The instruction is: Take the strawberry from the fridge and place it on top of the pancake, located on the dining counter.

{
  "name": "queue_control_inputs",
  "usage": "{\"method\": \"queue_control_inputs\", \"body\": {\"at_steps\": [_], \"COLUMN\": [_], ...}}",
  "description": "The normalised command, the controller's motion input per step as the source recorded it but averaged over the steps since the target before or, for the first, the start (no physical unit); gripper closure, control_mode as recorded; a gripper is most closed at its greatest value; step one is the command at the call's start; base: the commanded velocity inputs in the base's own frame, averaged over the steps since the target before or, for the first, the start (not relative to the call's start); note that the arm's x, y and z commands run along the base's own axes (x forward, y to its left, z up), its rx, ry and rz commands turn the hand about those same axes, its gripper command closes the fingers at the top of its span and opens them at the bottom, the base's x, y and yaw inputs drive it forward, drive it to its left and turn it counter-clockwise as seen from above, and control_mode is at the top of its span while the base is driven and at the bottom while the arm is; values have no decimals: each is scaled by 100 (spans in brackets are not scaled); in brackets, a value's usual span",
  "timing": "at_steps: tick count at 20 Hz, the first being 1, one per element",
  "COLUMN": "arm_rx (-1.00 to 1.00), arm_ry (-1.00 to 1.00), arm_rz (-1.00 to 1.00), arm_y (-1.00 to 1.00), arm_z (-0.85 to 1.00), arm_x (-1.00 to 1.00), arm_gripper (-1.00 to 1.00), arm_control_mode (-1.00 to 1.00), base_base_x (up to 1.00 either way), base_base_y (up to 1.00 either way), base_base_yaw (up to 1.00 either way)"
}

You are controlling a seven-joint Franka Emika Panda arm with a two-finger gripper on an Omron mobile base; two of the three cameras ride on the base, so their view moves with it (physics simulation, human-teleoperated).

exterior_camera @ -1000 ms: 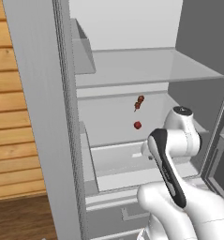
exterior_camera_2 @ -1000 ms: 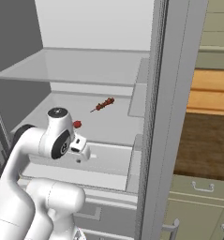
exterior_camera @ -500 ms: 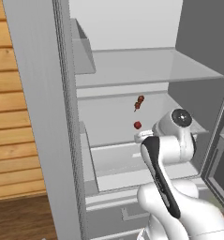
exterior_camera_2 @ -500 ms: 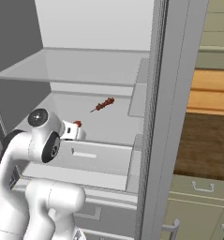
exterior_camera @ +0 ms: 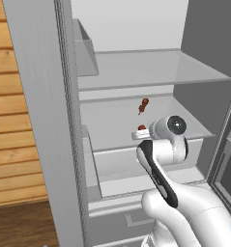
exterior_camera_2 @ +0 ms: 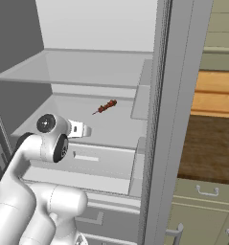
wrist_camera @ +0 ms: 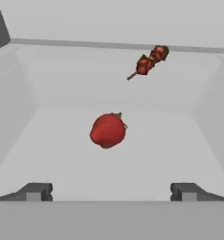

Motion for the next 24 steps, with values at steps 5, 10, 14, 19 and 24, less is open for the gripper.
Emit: {"method": "queue_control_inputs", "body": {"at_steps": [5, 10, 14, 19, 24], "arm_rx": [2, 0, 0, 0, 0], "arm_ry": [9, 7, 1, 1, 8], "arm_rz": [0, 0, 0, 0, 0], "arm_y": [0, 2, 0, 0, 0], "arm_z": [0, 0, 0, 0, -3], "arm_x": [18, 12, 16, 49, 33], "arm_gripper": [-100, -100, -100, -100, -100], "arm_control_mode": [-100, -100, -100, -100, -100], "base_base_x": [0, 0, 0, 0, 0], "base_base_y": [0, 0, 0, 0, 0], "base_base_yaw": [0, 0, 0, 0, 0]}}
